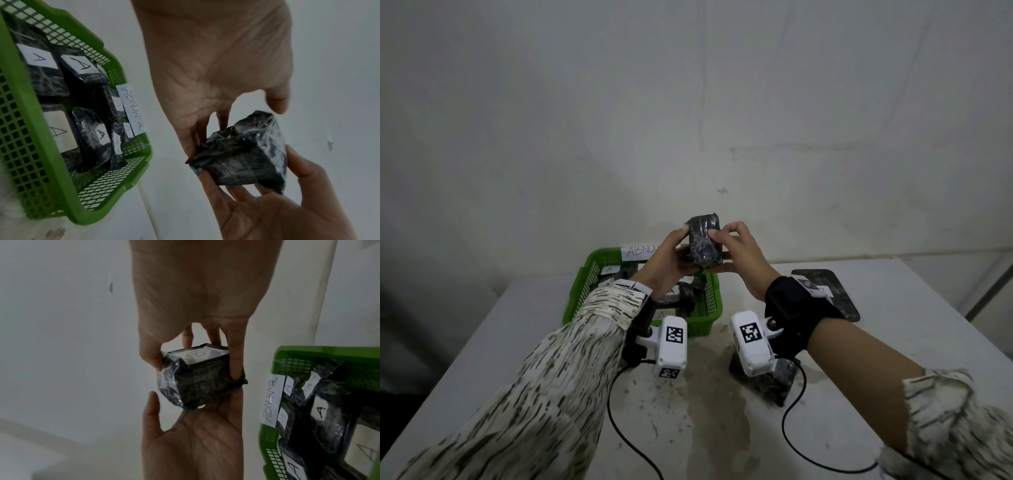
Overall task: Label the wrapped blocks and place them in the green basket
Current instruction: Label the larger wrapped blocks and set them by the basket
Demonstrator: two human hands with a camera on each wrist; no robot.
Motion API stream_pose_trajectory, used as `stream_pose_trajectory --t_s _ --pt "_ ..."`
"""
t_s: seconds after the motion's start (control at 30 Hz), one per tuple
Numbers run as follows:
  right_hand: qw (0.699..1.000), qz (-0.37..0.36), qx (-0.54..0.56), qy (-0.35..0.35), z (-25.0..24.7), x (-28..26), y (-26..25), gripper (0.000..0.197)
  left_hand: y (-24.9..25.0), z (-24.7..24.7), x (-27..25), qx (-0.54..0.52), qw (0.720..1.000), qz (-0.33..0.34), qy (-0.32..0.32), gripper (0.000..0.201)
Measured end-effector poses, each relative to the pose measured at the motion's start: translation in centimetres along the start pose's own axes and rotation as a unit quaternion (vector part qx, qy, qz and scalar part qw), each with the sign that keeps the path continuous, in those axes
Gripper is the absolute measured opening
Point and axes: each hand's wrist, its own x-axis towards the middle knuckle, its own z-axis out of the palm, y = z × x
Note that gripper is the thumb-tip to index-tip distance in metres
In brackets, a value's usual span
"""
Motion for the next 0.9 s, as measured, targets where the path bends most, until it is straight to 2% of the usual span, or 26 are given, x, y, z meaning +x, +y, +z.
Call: stream_pose_trajectory --t_s 0.07,0.17,0.27,0.33,0.5,0.6,0.67,0.73,0.83,0.9 --pt "1.000 0.011 -0.008 -0.010 0.0 -0.1 0.0 0.024 -0.1 0.0 -0.1 0.014 1.000 0.002 -0.010 0.031" --pt "0.998 0.032 -0.010 -0.049 -0.2 -0.2 0.2 0.024 -0.2 0.1 0.4 0.038 0.999 0.003 0.020 0.032" --pt "0.996 0.042 -0.015 -0.073 -0.5 -0.4 0.6 0.036 -0.1 0.0 0.7 0.050 0.998 0.001 0.030 0.035" --pt "0.997 0.037 -0.023 -0.064 -0.4 -0.4 0.7 0.039 -0.1 0.0 0.8 0.054 0.998 0.000 0.029 0.039" --pt "0.998 0.047 -0.022 -0.045 -0.2 -0.2 0.5 0.032 -0.3 0.3 0.5 0.058 0.998 -0.016 0.003 0.056" --pt "0.992 0.086 -0.030 -0.084 -0.6 -0.4 0.3 0.042 -0.2 0.2 0.5 0.074 0.997 -0.021 0.019 0.037" --pt "0.987 0.083 -0.088 -0.103 -0.9 -0.6 0.5 0.045 -0.1 -0.3 0.6 0.055 0.997 -0.036 0.039 0.035" --pt "0.986 0.064 -0.128 -0.089 -1.1 -0.6 0.8 0.041 -0.1 -1.0 0.7 0.018 0.996 -0.065 0.052 0.045" --pt "0.994 0.050 -0.079 -0.051 -1.5 -0.3 1.1 0.035 -0.3 -1.9 0.6 -0.033 0.992 -0.108 0.050 0.056" --pt "0.995 0.043 -0.058 -0.069 -1.8 -0.2 1.0 0.035 -0.4 -2.3 0.6 -0.060 0.989 -0.127 0.051 0.058"
